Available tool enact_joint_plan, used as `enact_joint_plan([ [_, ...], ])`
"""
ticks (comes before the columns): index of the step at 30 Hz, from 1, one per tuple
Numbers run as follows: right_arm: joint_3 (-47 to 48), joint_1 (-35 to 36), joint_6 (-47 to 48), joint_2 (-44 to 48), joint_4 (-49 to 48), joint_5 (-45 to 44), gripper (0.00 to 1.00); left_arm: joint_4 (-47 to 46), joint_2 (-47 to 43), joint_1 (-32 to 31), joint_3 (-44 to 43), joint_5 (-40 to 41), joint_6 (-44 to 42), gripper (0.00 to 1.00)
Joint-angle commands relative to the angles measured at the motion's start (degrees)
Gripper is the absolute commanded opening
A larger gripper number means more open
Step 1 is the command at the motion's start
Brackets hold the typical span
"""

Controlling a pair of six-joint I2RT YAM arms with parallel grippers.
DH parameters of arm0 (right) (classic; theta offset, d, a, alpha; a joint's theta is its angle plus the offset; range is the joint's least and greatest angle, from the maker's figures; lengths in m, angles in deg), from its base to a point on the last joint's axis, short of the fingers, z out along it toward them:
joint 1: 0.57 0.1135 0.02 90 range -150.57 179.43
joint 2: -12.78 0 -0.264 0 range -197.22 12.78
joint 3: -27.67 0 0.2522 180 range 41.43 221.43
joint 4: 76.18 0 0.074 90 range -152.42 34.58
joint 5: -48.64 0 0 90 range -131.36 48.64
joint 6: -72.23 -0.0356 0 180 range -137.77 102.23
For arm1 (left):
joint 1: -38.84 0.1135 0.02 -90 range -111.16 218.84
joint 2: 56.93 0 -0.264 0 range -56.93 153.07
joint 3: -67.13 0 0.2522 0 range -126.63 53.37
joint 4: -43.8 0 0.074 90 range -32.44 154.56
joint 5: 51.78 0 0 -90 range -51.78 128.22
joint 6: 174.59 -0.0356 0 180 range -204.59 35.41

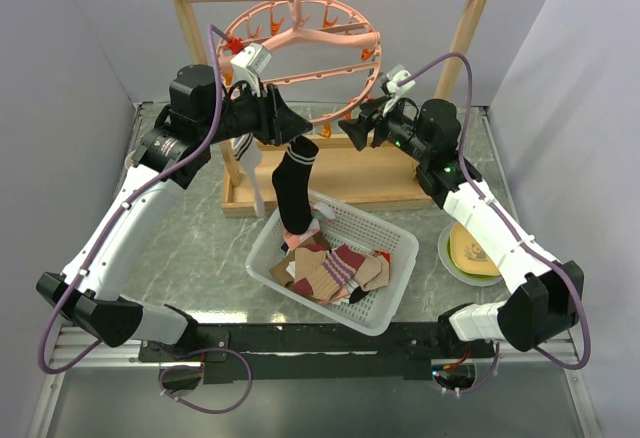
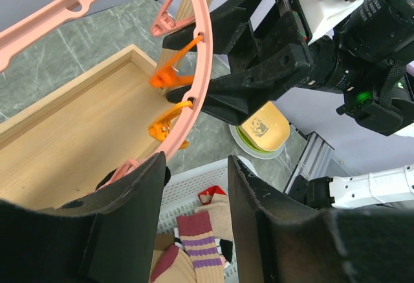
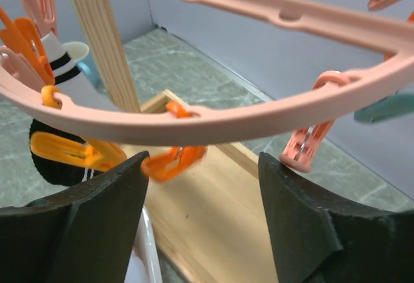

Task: Clip the socks to the hanger
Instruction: Adjust the hanger on the clothesline.

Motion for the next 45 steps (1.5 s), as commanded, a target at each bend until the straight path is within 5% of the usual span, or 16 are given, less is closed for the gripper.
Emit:
enact_joint_plan([
  [1,2.6,-0.2,-1.6,-0.3,-5.0,2.1,0.63,-0.2,-1.3,-0.3,-2.3,0.3,-0.8,0.48],
  [5,1.7,-0.2,-1.8,0.6,-5.6,2.2,0.26,0.4,-1.8,-0.3,-2.4,1.0,-1.4,0.48],
  [7,1.1,-0.2,-2.1,1.6,-5.2,1.9,0.2,0.9,-2.2,-0.3,-2.3,1.9,-1.8,0.48],
  [20,-2.0,0.0,0.0,9.3,-1.6,-8.8,0.07,4.1,-10.5,-0.3,2.1,-5.4,-5.4,0.48],
  [32,-4.8,4.7,2.9,15.6,1.1,-24.0,0.05,2.9,-10.6,-0.7,7.4,-6.0,-4.3,0.44],
  [39,-4.4,13.5,7.1,14.9,1.5,-31.6,0.04,3.1,-9.2,-1.3,5.4,1.5,-5.3,0.44],
  [45,-3.9,20.6,10.2,14.2,0.9,-38.2,0.04,3.4,-7.7,-1.3,3.2,17.0,-5.5,0.42],
])
